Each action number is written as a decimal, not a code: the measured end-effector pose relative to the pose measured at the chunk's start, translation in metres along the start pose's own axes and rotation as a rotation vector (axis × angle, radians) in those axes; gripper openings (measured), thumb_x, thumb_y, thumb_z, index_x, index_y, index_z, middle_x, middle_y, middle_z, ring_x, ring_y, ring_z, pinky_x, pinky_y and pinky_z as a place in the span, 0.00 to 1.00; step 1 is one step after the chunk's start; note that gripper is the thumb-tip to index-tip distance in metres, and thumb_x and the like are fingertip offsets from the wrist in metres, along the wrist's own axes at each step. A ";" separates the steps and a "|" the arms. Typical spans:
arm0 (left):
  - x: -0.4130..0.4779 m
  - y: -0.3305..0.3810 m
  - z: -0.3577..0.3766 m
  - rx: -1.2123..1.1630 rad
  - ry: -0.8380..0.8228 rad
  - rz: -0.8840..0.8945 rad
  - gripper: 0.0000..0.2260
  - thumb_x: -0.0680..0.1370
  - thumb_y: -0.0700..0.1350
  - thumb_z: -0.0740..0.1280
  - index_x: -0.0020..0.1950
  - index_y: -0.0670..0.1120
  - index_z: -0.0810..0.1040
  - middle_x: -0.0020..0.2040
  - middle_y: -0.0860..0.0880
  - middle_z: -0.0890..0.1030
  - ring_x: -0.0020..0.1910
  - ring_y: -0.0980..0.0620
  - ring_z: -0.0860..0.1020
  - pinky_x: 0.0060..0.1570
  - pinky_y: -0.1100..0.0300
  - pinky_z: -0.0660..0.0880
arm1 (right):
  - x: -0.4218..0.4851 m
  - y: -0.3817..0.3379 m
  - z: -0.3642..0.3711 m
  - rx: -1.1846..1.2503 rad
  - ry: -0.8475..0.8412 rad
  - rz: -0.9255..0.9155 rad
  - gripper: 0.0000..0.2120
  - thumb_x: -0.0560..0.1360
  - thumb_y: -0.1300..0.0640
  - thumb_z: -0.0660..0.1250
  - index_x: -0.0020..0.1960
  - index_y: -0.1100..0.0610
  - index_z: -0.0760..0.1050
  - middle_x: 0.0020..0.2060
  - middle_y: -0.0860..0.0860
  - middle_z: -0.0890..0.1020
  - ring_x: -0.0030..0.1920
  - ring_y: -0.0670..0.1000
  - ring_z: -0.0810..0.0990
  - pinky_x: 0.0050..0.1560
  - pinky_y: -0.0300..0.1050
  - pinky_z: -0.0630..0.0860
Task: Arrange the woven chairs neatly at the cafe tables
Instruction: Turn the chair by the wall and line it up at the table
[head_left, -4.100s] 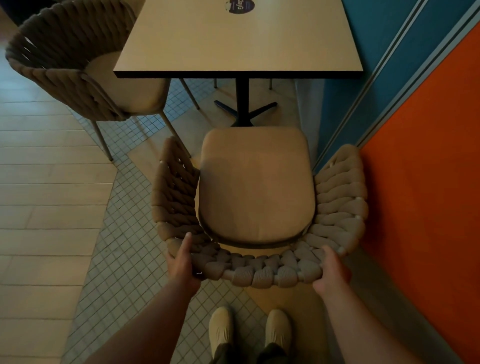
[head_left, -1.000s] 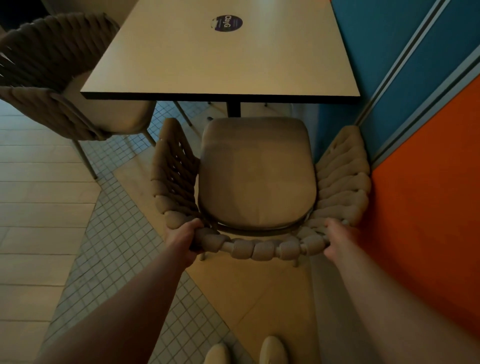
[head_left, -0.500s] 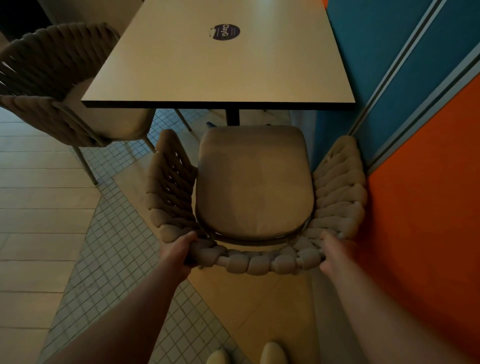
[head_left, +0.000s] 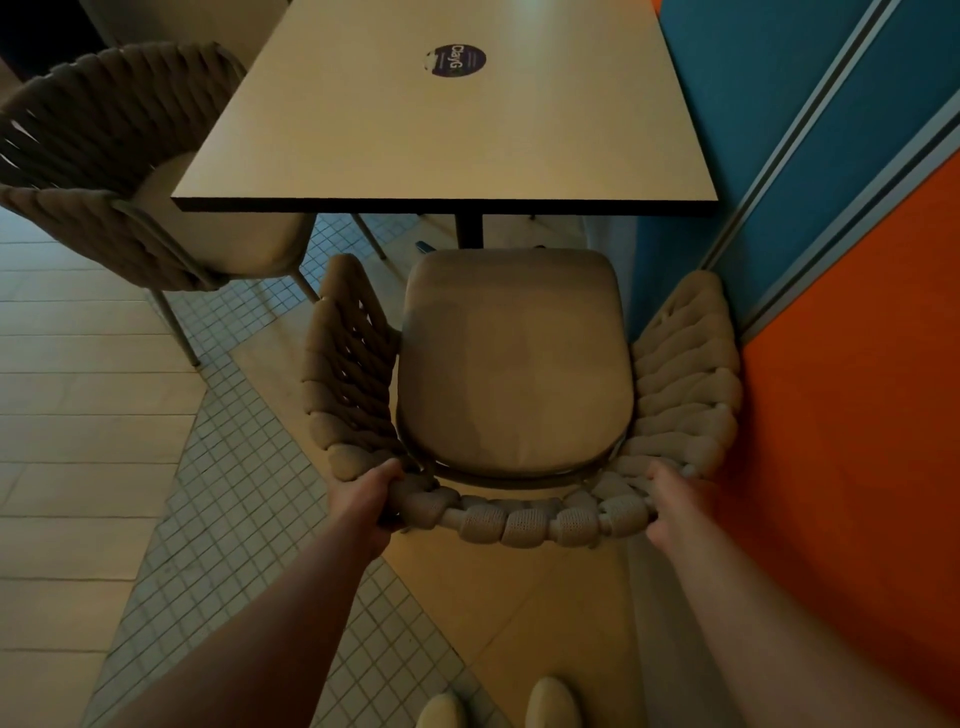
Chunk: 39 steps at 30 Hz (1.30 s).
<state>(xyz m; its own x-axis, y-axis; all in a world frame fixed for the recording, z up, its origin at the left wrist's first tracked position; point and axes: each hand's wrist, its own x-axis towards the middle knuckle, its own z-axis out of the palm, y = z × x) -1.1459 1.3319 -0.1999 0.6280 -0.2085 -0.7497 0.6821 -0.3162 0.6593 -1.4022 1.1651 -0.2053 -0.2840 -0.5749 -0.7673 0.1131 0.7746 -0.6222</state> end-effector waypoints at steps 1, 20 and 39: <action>-0.001 -0.002 0.000 -0.003 0.005 -0.004 0.31 0.74 0.34 0.72 0.73 0.51 0.66 0.64 0.39 0.77 0.54 0.36 0.81 0.36 0.44 0.82 | 0.002 0.002 -0.002 0.001 0.009 0.000 0.25 0.76 0.65 0.67 0.71 0.60 0.64 0.60 0.57 0.75 0.48 0.59 0.79 0.43 0.55 0.79; -0.092 0.011 -0.004 0.361 -0.003 0.112 0.11 0.77 0.45 0.72 0.56 0.47 0.73 0.57 0.43 0.78 0.51 0.46 0.79 0.60 0.43 0.79 | -0.062 0.000 -0.029 -0.676 -0.039 -0.300 0.31 0.77 0.55 0.67 0.76 0.61 0.62 0.72 0.60 0.71 0.69 0.62 0.72 0.66 0.53 0.73; -0.205 0.030 -0.081 1.544 -0.434 0.375 0.24 0.78 0.53 0.70 0.73 0.50 0.74 0.66 0.48 0.79 0.65 0.48 0.76 0.67 0.51 0.74 | -0.217 0.005 -0.033 -1.648 -0.730 -0.656 0.25 0.80 0.49 0.65 0.73 0.59 0.69 0.71 0.58 0.73 0.68 0.58 0.74 0.62 0.47 0.72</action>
<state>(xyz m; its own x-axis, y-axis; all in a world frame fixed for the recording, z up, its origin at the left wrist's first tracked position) -1.2234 1.4400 -0.0217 0.3349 -0.6249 -0.7052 -0.6369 -0.7017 0.3193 -1.3713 1.3024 -0.0368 0.5444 -0.4807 -0.6874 -0.8356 -0.3831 -0.3938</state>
